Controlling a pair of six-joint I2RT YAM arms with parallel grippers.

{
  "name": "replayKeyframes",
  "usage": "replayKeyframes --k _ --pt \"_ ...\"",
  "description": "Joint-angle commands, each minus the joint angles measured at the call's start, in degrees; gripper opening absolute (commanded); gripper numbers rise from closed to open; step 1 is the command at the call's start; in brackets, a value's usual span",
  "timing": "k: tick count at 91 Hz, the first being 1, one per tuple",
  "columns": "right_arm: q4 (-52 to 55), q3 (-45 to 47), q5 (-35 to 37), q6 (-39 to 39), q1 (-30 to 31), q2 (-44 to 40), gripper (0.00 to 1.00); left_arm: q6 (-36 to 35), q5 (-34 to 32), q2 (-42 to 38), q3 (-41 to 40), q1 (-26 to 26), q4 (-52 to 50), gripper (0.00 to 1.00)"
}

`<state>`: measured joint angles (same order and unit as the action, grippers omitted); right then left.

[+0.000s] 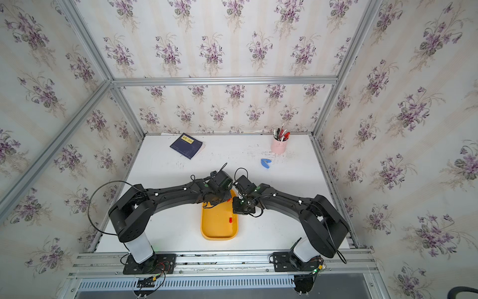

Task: Take the screw protection sleeves out of the storage box
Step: Pick up the screw protection sleeve from the storage box.

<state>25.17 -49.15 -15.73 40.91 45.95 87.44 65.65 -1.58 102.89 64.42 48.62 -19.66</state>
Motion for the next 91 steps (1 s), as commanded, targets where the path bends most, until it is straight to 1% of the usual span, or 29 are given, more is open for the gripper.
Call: replayKeyframes --k 1,7,10,33,60,75,91 --pt "1.46 0.02 0.52 0.32 0.11 0.11 0.00 -2.18 1.51 1.12 0.64 0.06 -0.82 0.12" --pt "1.53 0.01 0.60 0.32 0.13 0.14 0.00 -0.68 1.79 0.95 -0.58 0.07 0.50 0.17" --pt "1.55 0.01 0.71 0.32 0.11 0.04 0.00 -0.06 1.84 0.84 -1.16 0.11 1.24 0.19" --pt "1.59 0.10 0.71 0.32 0.10 -0.13 0.00 1.76 1.53 1.43 -2.24 0.21 2.60 0.21" --pt "1.27 0.06 0.23 0.27 0.11 0.08 0.00 4.11 -0.82 3.01 -2.19 0.55 3.77 0.20" --pt "1.45 -0.16 0.18 0.14 0.16 -0.07 0.00 3.45 -1.57 3.44 -0.93 0.51 2.23 0.18" --pt "1.38 0.02 0.02 0.14 0.13 -0.03 0.00 3.18 -2.80 2.70 -1.31 0.51 1.09 0.13"
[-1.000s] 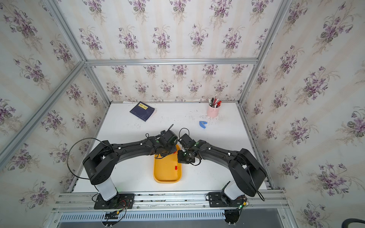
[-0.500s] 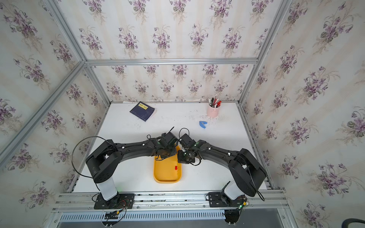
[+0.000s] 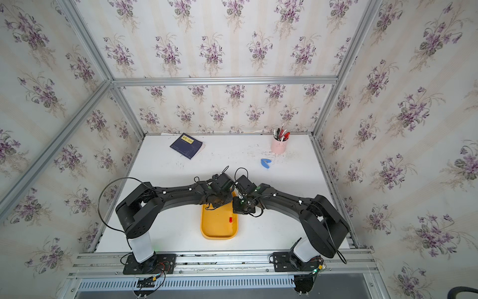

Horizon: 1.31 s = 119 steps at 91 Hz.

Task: Take the screw protection sleeves out of the storage box
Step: Pick up the screw protection sleeve from the storage box.

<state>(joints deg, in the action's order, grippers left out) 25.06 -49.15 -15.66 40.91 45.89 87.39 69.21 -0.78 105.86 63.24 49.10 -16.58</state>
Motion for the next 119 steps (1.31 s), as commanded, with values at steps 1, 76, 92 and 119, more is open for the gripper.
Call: replayKeyframes --k 1,76,92,119 --pt "1.49 0.02 -0.06 0.14 0.18 0.04 0.00 -0.48 -3.75 -0.33 -0.09 0.03 -2.11 0.13" --pt "1.69 0.33 0.78 -0.12 0.21 -0.55 0.00 -18.86 -0.92 -13.81 0.82 -0.25 -9.28 0.10" --pt "1.48 0.37 0.60 -0.21 0.15 -0.21 0.00 -25.63 -0.14 -22.07 0.26 -2.87 -15.44 0.09" --pt "1.70 0.14 0.68 -0.38 0.20 -0.16 0.00 -35.89 2.97 -36.49 -3.86 -12.48 -22.93 0.12"
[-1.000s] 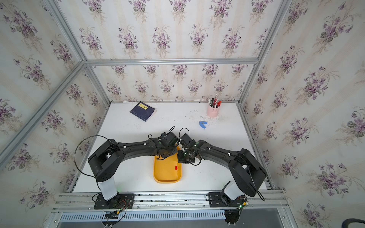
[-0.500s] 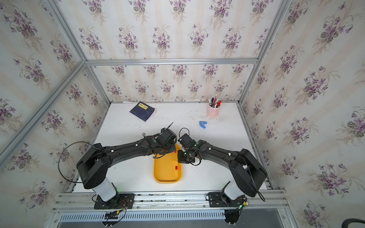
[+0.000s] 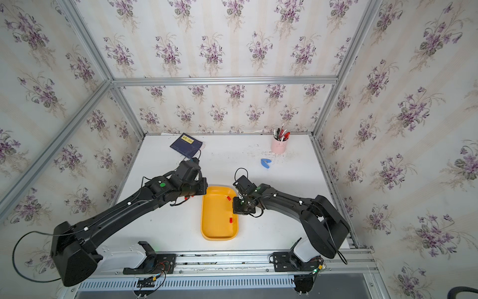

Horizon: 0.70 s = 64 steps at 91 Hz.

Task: Take the screw protection sleeves out of the storage box
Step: Pick up the screw protection sleeve from the storage box, then place the screw protection sleeve at the center of the board.

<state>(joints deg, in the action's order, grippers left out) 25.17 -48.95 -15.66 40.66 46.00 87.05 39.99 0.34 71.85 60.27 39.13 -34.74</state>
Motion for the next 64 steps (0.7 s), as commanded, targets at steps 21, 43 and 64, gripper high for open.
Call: replayKeyframes --k 21,43,64 --pt "1.88 -0.36 0.72 -0.45 0.02 0.22 0.00 -11.23 3.61 1.51 -2.36 -6.36 -6.19 0.12" --pt "2.72 -0.53 1.03 -0.84 0.09 -0.33 0.00 -12.96 2.17 12.29 -3.54 -7.36 -1.21 0.11" --pt "2.83 -0.45 1.06 -0.89 0.08 -0.24 0.00 -15.58 -0.16 20.21 -1.73 -7.79 0.37 0.10"
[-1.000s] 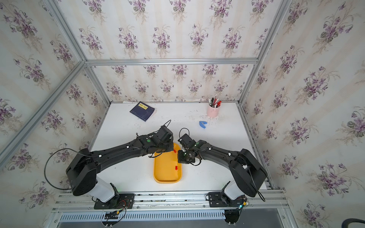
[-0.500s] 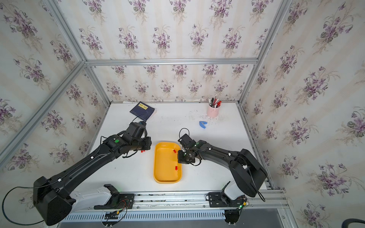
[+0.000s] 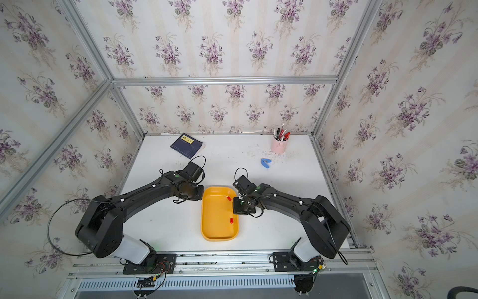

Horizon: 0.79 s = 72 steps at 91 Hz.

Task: Take the screw protection sleeves out of the storage box
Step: Place the screw protection sleeve at the center of the board.

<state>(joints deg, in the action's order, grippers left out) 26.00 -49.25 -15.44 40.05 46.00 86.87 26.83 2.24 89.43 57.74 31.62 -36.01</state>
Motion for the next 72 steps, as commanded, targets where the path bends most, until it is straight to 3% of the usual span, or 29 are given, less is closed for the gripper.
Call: replayKeyframes --k 1,72 --pt "1.97 -0.14 0.80 -0.30 0.07 -0.10 0.00 -2.54 -2.15 2.92 0.89 -0.30 1.68 0.10" --pt "1.95 -0.05 0.42 -0.59 0.10 -0.12 0.00 -4.50 -10.42 11.81 3.61 -0.51 0.94 0.10"
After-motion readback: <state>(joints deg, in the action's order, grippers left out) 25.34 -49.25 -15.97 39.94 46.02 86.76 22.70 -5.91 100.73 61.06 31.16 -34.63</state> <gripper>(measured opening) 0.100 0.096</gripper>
